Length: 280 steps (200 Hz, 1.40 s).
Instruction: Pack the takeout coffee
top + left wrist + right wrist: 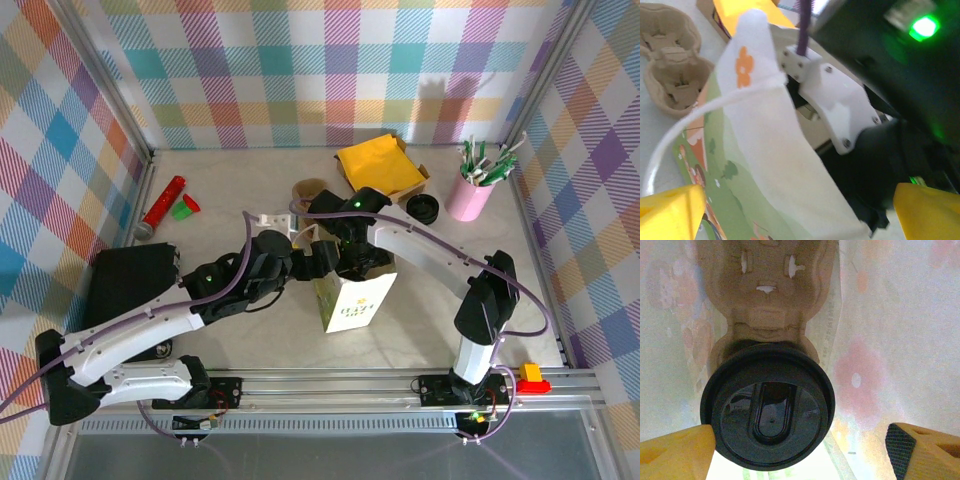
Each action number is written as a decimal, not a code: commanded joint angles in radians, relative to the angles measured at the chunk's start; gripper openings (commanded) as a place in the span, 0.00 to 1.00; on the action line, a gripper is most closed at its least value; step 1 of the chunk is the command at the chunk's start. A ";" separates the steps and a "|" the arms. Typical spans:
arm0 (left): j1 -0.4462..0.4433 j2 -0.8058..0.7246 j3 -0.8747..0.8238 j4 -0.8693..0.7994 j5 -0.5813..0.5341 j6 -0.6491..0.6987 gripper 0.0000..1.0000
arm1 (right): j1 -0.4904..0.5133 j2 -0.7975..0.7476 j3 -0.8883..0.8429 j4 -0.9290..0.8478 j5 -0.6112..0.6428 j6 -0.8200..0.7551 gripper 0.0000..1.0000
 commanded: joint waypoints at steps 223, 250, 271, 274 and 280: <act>0.020 -0.086 -0.061 -0.111 -0.038 -0.054 0.89 | 0.005 -0.035 0.178 -0.088 0.017 0.014 0.93; 0.020 -0.088 -0.051 -0.123 -0.043 -0.046 0.89 | 0.004 -0.046 0.211 -0.096 0.003 0.010 0.93; 0.020 -0.091 -0.045 -0.129 -0.046 -0.040 0.90 | 0.004 -0.064 0.243 -0.104 -0.002 0.003 0.93; 0.020 -0.092 -0.046 -0.129 -0.046 -0.038 0.90 | 0.004 -0.067 0.248 -0.104 -0.002 0.003 0.93; 0.021 -0.091 -0.043 -0.130 -0.046 -0.038 0.90 | 0.005 -0.074 0.255 -0.103 -0.003 0.000 0.93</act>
